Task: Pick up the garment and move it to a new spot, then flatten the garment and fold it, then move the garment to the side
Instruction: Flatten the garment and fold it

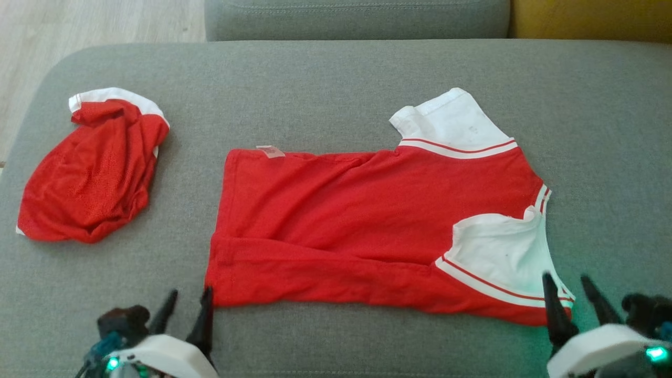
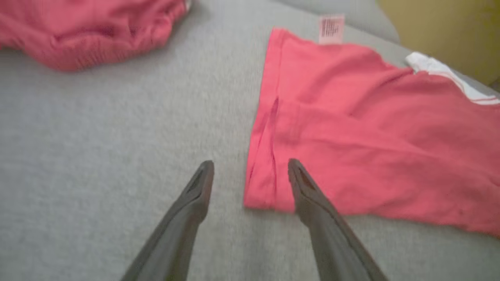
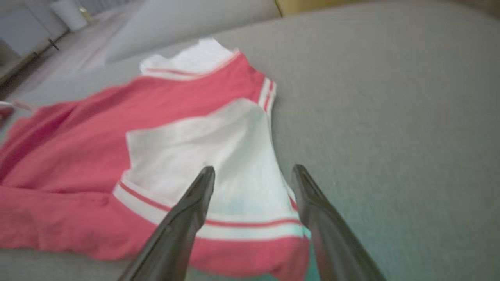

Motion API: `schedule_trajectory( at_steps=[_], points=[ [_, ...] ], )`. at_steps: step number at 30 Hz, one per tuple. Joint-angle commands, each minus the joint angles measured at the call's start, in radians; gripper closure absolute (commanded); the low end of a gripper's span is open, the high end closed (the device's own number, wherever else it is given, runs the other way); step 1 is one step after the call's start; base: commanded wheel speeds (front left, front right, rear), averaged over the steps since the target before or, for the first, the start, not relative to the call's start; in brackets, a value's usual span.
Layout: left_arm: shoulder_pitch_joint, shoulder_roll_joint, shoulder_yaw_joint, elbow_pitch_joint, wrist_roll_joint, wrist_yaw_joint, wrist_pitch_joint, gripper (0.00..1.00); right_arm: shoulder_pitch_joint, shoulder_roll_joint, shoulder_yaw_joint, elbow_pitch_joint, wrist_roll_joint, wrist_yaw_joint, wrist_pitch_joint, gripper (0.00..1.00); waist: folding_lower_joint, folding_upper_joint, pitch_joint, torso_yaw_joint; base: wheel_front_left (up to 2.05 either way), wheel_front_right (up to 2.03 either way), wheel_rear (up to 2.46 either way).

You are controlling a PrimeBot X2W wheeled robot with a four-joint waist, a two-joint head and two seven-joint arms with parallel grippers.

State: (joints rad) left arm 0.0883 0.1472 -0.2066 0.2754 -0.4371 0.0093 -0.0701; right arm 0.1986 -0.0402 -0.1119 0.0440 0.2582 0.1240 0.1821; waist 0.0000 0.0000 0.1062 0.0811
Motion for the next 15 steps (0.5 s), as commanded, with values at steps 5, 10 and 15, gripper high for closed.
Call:
schedule_trajectory(
  at_steps=[5,10,15],
  points=[
    [-0.049,0.029,0.046,-0.123,0.075,0.044,-0.121,0.00,-0.087,-0.010,0.047,-0.136,-0.044,0.007,-0.107,0.00,0.0000,0.0000,-0.018,0.000,0.00,0.00,0.00],
    [-0.068,0.044,0.045,-0.221,0.131,0.072,-0.161,0.00,-0.120,-0.010,0.078,-0.218,-0.075,0.007,-0.121,0.00,0.0000,0.0000,-0.036,-0.005,0.00,0.00,0.00],
    [-0.062,0.059,0.038,-0.275,0.158,0.090,-0.150,0.00,-0.116,-0.010,0.083,-0.246,-0.078,0.007,-0.104,0.00,0.0000,0.0000,-0.048,-0.003,0.00,0.00,0.00]
  ],
)
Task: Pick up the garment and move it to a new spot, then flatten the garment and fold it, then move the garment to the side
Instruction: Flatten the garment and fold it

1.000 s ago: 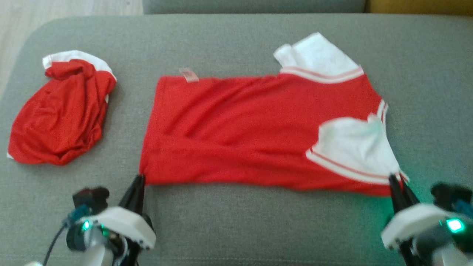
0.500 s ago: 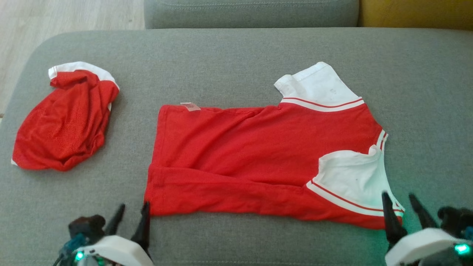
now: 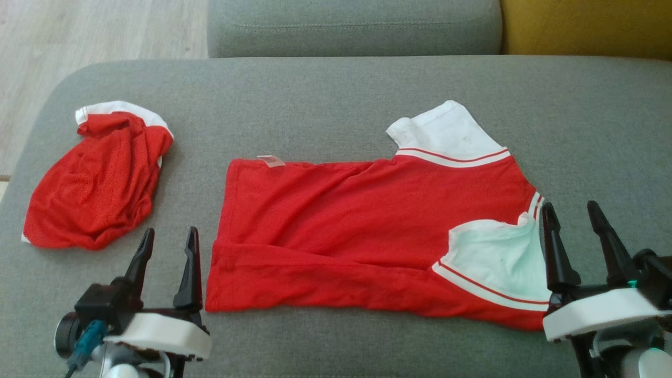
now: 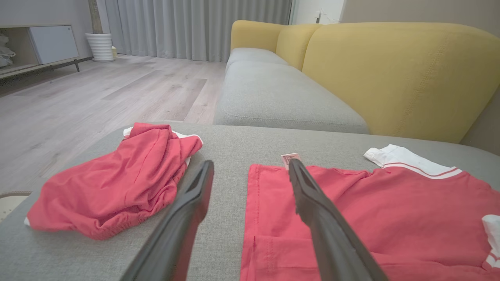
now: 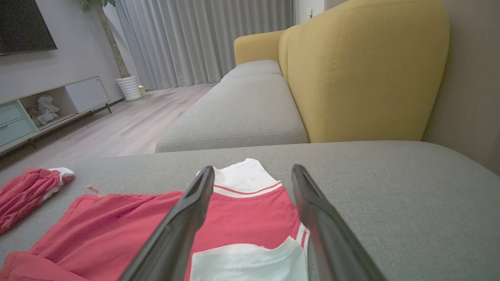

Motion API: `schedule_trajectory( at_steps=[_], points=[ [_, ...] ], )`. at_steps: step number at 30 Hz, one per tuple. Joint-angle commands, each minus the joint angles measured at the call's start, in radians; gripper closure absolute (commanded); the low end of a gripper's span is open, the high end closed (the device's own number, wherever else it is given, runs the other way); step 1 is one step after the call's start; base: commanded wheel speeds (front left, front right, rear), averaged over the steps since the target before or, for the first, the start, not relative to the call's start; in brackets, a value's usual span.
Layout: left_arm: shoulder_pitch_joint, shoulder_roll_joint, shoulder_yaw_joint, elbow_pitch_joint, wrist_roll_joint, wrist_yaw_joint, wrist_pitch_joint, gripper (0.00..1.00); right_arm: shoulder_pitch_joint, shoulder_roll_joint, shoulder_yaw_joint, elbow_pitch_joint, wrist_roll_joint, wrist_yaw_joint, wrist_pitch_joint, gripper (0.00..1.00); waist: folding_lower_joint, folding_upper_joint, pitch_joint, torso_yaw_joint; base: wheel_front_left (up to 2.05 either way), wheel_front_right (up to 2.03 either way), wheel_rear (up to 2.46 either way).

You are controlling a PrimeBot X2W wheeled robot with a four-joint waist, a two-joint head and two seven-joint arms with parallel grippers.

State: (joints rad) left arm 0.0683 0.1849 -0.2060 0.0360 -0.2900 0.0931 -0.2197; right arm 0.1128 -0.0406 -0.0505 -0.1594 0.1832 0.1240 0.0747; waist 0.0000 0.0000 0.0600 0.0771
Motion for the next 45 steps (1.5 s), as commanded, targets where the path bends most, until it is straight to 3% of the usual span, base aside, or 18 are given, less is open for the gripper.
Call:
schedule_trajectory(
  at_steps=[1,9,15,24,28,35,36,37,38,45],
  points=[
    [-0.040,0.024,0.037,-0.040,0.013,0.009,0.005,0.00,-0.027,-0.010,0.022,-0.045,0.001,0.007,0.004,0.00,0.0000,0.0000,-0.002,0.002,0.00,0.00,0.00],
    [-0.040,0.031,0.029,-0.033,0.005,0.009,0.035,0.00,-0.018,-0.010,0.023,-0.040,0.010,0.007,0.001,0.00,0.0000,0.0000,0.004,0.001,0.00,0.00,0.00],
    [-0.149,0.016,-0.006,0.059,-0.030,-0.046,0.086,0.00,-0.036,-0.010,0.020,-0.040,0.015,0.007,0.003,0.00,0.0000,0.0000,0.051,0.015,0.00,0.00,0.00],
    [-0.523,-0.025,-0.028,0.450,-0.085,-0.147,0.127,0.00,-0.128,-0.010,0.070,-0.027,0.019,0.007,0.007,0.00,0.0000,0.0000,0.179,-0.030,0.00,0.00,0.00],
    [-0.687,-0.022,-0.017,0.701,-0.112,-0.178,0.131,0.00,-0.163,-0.010,0.091,-0.010,0.019,0.007,0.004,0.00,0.0000,0.0000,0.224,-0.072,0.00,0.00,0.00],
    [-0.814,-0.014,-0.018,0.969,-0.150,-0.206,0.162,0.00,-0.171,-0.010,0.082,0.008,0.029,0.007,-0.002,0.00,0.0000,0.0000,0.255,-0.099,0.00,0.00,0.00],
    [-0.824,-0.016,-0.023,0.998,-0.153,-0.209,0.173,0.18,-0.171,-0.010,0.081,0.010,0.030,0.007,-0.003,0.00,0.0000,0.0000,0.256,-0.099,0.00,0.00,0.00],
    [-0.833,-0.018,-0.028,1.020,-0.156,-0.212,0.175,0.68,-0.171,-0.010,0.077,0.012,0.030,0.007,-0.003,0.00,0.0000,0.0000,0.257,-0.099,0.00,0.00,0.00],
    [-0.840,-0.020,-0.033,1.040,-0.160,-0.215,0.177,1.00,-0.172,-0.010,0.073,0.014,0.029,0.007,-0.003,0.00,0.0000,0.0000,0.257,-0.098,0.00,0.00,0.00],
    [-0.869,-0.042,-0.078,1.103,-0.171,-0.223,0.127,1.00,-0.228,-0.010,0.039,0.112,0.033,0.007,-0.003,0.00,0.0000,0.0000,0.262,-0.071,0.00,0.00,0.00]
  ],
)
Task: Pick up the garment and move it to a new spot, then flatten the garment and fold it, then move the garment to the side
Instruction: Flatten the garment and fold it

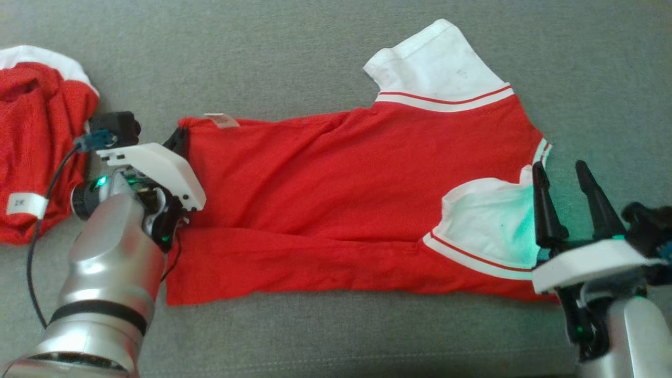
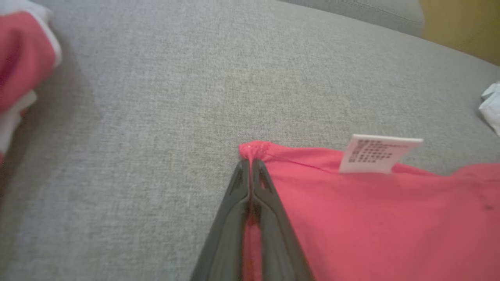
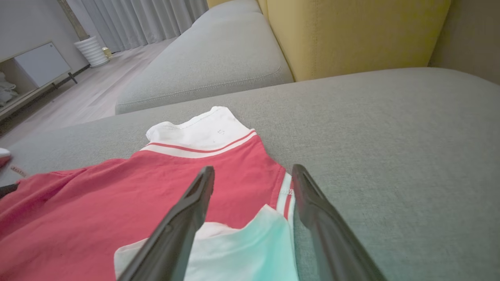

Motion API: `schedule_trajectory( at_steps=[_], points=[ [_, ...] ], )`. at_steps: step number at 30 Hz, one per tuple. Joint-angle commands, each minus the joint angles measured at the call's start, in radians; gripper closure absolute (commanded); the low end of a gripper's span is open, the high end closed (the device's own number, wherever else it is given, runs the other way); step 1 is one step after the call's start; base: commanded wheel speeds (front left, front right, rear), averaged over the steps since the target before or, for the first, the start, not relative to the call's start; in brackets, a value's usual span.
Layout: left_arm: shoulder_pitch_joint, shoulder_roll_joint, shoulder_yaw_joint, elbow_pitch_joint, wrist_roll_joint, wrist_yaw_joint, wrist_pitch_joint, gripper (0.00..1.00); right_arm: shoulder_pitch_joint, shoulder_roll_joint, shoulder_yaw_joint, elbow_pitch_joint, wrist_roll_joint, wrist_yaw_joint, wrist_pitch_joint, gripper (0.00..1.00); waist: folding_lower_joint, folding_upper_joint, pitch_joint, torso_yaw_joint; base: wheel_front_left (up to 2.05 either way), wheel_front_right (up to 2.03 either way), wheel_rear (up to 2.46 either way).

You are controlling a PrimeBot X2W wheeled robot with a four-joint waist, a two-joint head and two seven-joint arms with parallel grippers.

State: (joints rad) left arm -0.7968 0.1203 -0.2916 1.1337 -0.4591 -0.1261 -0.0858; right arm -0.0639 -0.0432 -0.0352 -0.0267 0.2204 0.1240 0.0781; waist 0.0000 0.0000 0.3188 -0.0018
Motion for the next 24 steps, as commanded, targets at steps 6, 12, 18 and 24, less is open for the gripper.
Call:
schedule_trajectory(
  at_steps=[6,12,18,24],
  points=[
    [-0.046,-0.002,-0.037,-0.001,-0.010,-0.004,-0.095,1.00,-0.242,-0.007,0.015,0.121,-0.038,0.007,0.002,0.00,0.0000,0.0000,0.034,0.050,0.00,0.00,0.00],
    [-0.093,-0.027,-0.076,-0.026,-0.024,-0.004,-0.141,1.00,-0.467,-0.033,0.004,0.321,-0.045,0.007,0.045,0.00,0.0000,0.0000,0.074,0.100,0.00,0.00,0.00],
    [-0.140,-0.052,-0.126,-0.063,-0.052,-0.004,-0.165,1.00,-0.718,-0.085,0.010,0.619,-0.060,0.007,0.116,0.00,0.0000,0.0000,0.114,0.158,0.00,0.00,0.00],
    [-0.162,-0.062,-0.169,-0.086,-0.089,-0.005,-0.173,1.00,-0.882,-0.122,0.052,0.851,-0.092,0.007,0.141,0.00,0.0000,0.0000,0.138,0.192,0.00,0.00,0.00]
  ],
)
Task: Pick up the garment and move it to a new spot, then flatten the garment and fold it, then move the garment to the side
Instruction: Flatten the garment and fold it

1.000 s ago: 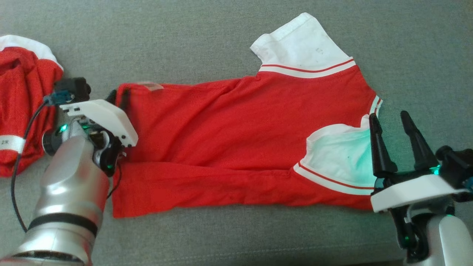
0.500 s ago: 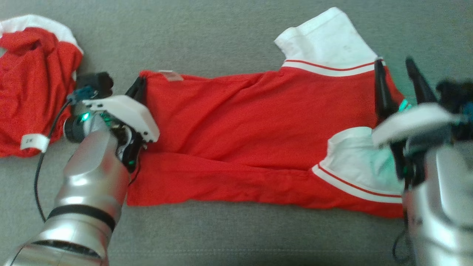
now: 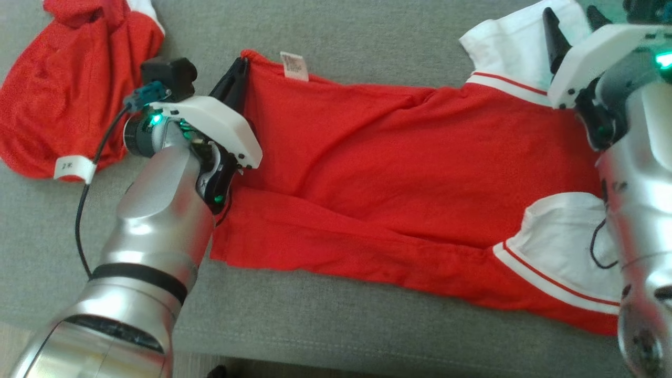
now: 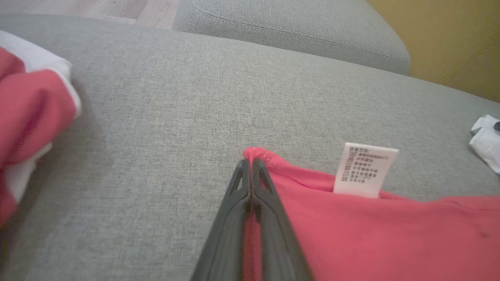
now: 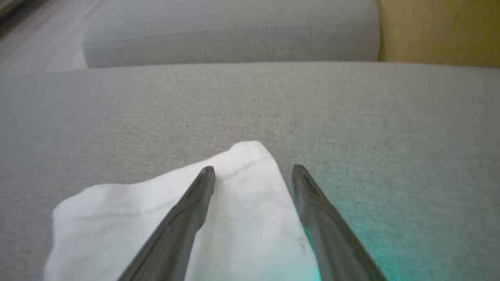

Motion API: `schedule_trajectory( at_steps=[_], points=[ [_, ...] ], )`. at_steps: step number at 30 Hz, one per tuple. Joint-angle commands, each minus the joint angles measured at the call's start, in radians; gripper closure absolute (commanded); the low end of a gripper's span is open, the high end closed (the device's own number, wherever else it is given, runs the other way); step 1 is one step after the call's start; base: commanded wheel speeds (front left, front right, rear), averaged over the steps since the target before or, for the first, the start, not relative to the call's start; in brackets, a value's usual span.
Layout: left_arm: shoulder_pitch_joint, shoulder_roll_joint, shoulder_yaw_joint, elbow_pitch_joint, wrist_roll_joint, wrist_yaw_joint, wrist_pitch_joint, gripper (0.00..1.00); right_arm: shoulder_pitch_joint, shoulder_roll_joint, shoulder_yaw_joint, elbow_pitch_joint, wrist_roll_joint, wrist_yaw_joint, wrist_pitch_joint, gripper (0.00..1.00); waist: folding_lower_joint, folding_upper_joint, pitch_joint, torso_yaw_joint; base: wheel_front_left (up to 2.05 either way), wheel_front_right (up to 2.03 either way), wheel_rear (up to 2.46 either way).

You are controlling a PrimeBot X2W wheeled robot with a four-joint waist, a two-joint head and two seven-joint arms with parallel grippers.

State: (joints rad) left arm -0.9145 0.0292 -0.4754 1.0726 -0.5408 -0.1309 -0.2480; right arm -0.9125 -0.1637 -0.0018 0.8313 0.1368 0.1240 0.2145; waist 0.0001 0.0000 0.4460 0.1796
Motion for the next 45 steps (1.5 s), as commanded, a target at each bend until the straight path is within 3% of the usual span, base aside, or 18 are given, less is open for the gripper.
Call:
schedule_trajectory(
  at_steps=[1,4,5,7,14,23,30,34,45],
  points=[
    [-0.048,0.028,0.010,-0.026,-0.012,0.000,-0.012,1.00,-0.054,-0.005,0.019,0.028,-0.011,0.007,0.011,0.00,-0.0001,0.0000,0.016,0.013,0.00,0.00,0.00],
    [-0.055,0.026,-0.002,-0.031,-0.025,0.000,-0.013,1.00,-0.107,-0.011,0.029,0.117,-0.021,0.007,0.027,0.00,-0.0001,0.0000,0.025,0.018,0.00,0.00,0.00],
    [-0.057,0.026,-0.004,-0.034,-0.028,0.000,-0.013,1.00,-0.122,-0.011,0.037,0.139,-0.024,0.007,0.031,0.09,-0.0001,0.0000,0.029,0.019,0.00,0.00,0.00],
    [-0.057,0.027,-0.001,-0.045,-0.036,0.000,-0.013,1.00,-0.145,-0.011,0.055,0.170,-0.027,0.007,0.023,1.00,-0.0001,0.0000,0.033,0.018,0.00,0.00,0.00],
    [-0.023,0.063,0.058,-0.109,-0.037,0.000,-0.014,1.00,-0.163,-0.015,0.094,0.188,0.012,0.007,-0.078,1.00,-0.0001,0.0000,0.024,0.003,0.00,0.00,0.00],
    [0.089,0.102,0.124,-0.208,-0.005,0.001,-0.014,1.00,-0.062,-0.033,0.159,0.035,0.145,0.007,-0.211,1.00,-0.0001,0.0000,-0.038,-0.028,0.00,0.00,0.00],
    [0.175,0.126,0.159,-0.280,0.005,0.001,-0.014,1.00,0.117,-0.067,0.152,-0.247,0.253,0.007,-0.239,1.00,-0.0001,0.0000,-0.098,-0.053,0.00,0.00,0.00],
    [0.205,0.142,0.177,-0.310,0.002,0.003,-0.014,1.00,0.238,-0.078,0.114,-0.419,0.269,0.007,-0.203,1.00,-0.0001,0.0000,-0.126,-0.071,0.00,0.00,0.00],
    [0.319,0.157,0.206,-0.392,-0.064,0.006,0.000,1.00,0.564,0.010,0.006,-0.755,0.292,0.007,-0.062,1.00,-0.0001,0.0000,-0.196,-0.103,0.00,0.00,0.00]
  ],
)
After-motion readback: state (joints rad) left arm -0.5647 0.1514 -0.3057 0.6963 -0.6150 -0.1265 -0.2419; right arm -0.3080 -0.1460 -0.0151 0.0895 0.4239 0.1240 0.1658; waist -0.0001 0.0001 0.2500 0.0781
